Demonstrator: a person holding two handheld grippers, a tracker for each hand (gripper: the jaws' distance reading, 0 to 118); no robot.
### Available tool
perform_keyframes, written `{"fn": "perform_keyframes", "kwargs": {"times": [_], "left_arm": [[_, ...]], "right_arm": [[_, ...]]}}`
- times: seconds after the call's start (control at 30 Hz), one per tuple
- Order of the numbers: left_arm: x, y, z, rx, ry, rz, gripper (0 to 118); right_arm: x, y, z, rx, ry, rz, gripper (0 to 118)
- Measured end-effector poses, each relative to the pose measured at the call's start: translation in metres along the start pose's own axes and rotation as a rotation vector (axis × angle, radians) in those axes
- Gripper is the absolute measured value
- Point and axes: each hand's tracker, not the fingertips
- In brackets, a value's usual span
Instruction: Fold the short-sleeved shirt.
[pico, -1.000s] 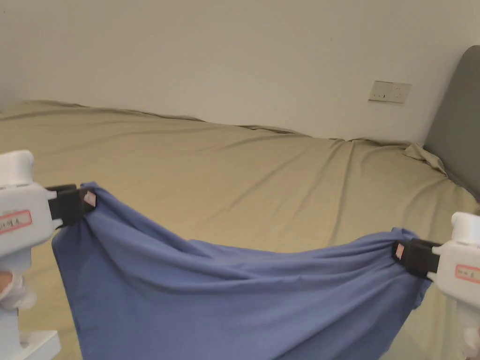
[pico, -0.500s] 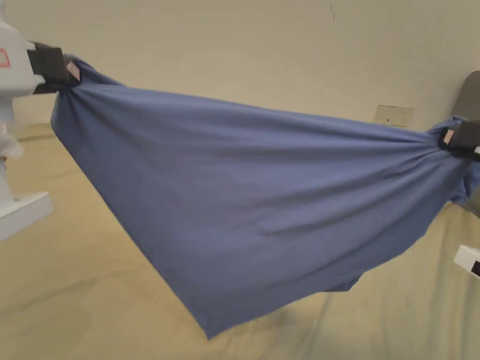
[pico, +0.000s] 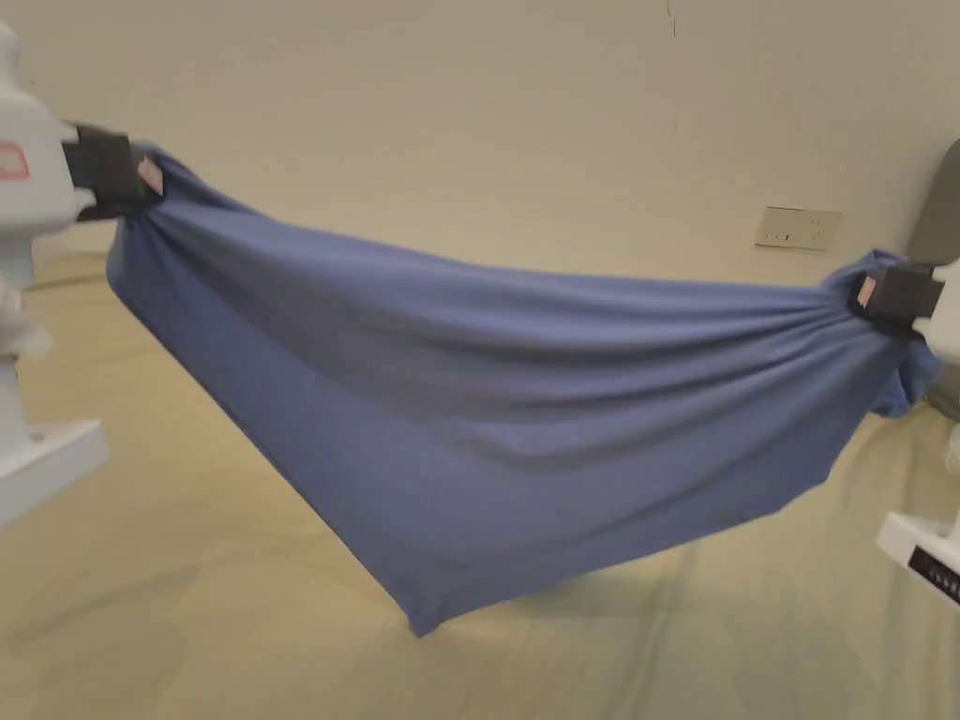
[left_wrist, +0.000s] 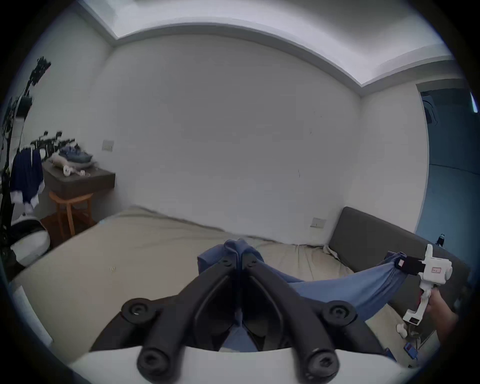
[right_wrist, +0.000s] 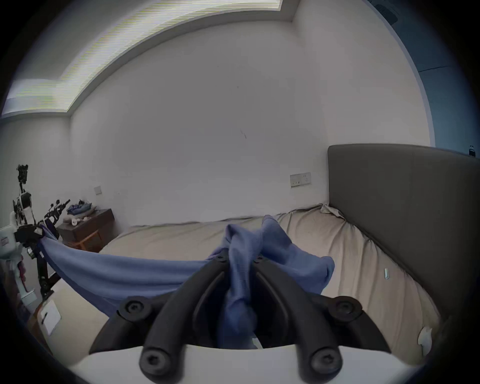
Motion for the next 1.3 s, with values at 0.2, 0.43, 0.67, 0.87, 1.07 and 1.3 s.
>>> {"fn": "perform_keyframes", "kwargs": {"times": [0.2,0.43,0.67,0.87,1.07,1.3], "left_arm": [[-0.017,-0.096,0.052,-0.113,-0.019,0.078,1],[-0.028,-0.209,0.134,-0.266,0.003,0.157,1],[-0.043,-0.297,0.199,-0.410,0.084,0.262,1],[-0.053,-0.329,0.220,-0.431,0.103,0.311,2],[-0.016,-0.300,0.231,-0.334,0.152,0.124,112],[0.070,-0.266,0.247,-0.101,0.135,-0.345,112]], "right_arm": [[0.027,-0.088,0.038,-0.136,0.003,-0.070,11],[0.043,-0.189,0.113,-0.238,-0.005,-0.110,11],[0.048,-0.269,0.176,-0.357,-0.029,-0.077,11],[0.058,-0.302,0.185,-0.430,-0.056,-0.157,14],[0.043,-0.276,0.203,-0.333,-0.030,-0.074,109],[-0.032,-0.222,0.252,-0.076,-0.137,0.253,104]]}}
